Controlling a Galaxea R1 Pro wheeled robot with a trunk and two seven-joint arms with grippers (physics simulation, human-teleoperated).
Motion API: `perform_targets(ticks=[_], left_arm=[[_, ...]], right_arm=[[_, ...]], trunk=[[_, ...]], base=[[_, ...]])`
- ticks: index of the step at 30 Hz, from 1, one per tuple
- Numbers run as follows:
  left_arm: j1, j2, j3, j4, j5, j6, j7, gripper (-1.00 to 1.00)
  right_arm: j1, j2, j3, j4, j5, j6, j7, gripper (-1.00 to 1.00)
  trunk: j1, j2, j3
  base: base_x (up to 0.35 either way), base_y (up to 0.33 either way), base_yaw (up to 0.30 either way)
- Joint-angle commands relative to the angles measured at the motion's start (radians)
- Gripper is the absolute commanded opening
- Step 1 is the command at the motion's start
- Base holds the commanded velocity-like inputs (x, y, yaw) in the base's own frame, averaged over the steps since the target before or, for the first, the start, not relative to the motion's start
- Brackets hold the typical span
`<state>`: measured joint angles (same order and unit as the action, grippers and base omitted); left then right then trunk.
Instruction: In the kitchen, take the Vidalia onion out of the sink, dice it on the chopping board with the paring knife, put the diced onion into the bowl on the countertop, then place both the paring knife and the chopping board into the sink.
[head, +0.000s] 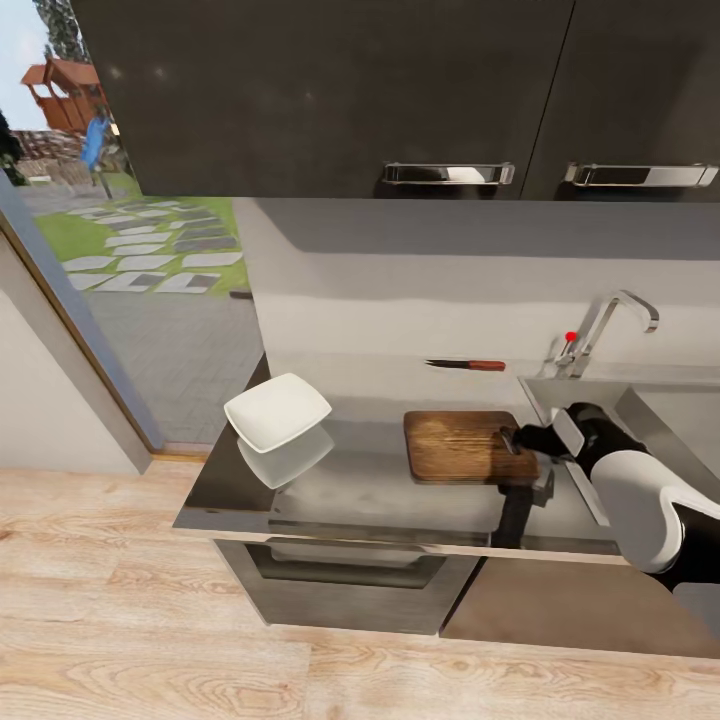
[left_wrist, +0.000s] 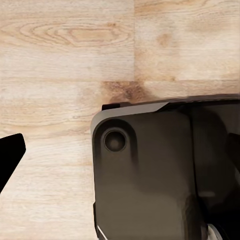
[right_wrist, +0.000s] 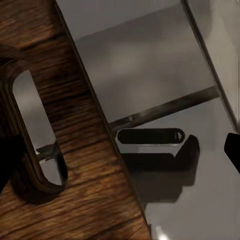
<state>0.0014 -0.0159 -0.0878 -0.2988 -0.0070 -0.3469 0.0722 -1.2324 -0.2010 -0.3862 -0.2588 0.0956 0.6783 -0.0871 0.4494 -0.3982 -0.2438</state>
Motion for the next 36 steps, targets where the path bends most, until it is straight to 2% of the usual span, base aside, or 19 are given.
perform_targets(ticks=[1,8,12,17,23,36], left_arm=[[0.0,0.001,-0.007,-0.001,-0.001,-0.001,0.008,1.0],[0.0,0.001,-0.007,-0.001,-0.001,-0.001,0.007,1.0],[0.0,0.001,-0.007,-0.001,-0.001,-0.001,0.007,1.0],[0.0,-0.002,-0.007,0.001,-0.001,-0.001,0.007,1.0],[0.0,-0.008,-0.007,0.01,-0.001,-0.002,0.008,1.0],[0.0,-0.009,-0.007,0.012,-0.001,-0.003,0.007,1.0]], right_arm=[[-0.001,0.001,-0.008,-0.01,0.009,0.005,0.001,1.0],[-0.002,0.001,-0.006,-0.153,0.009,0.044,-0.001,1.0],[-0.001,0.002,-0.004,-0.27,0.009,0.142,-0.001,1.0],[-0.002,0.003,-0.001,-0.359,0.009,0.225,0.0,1.0],[-0.002,0.003,0.004,-0.38,0.009,0.245,0.001,1.0],[-0.002,0.006,0.006,-0.38,0.01,0.248,0.003,1.0]], trunk=[[0.001,-0.002,-0.002],[0.001,-0.002,-0.002],[0.001,-0.002,-0.002],[0.001,-0.002,-0.002],[0.001,-0.002,-0.002],[0.001,-0.002,-0.002]], base=[[0.0,0.0,0.0],[0.0,0.0,0.0],[0.0,0.0,0.0],[-0.003,0.0,0.0],[-0.15,0.0,0.0],[-0.31,0.0,0.0]])
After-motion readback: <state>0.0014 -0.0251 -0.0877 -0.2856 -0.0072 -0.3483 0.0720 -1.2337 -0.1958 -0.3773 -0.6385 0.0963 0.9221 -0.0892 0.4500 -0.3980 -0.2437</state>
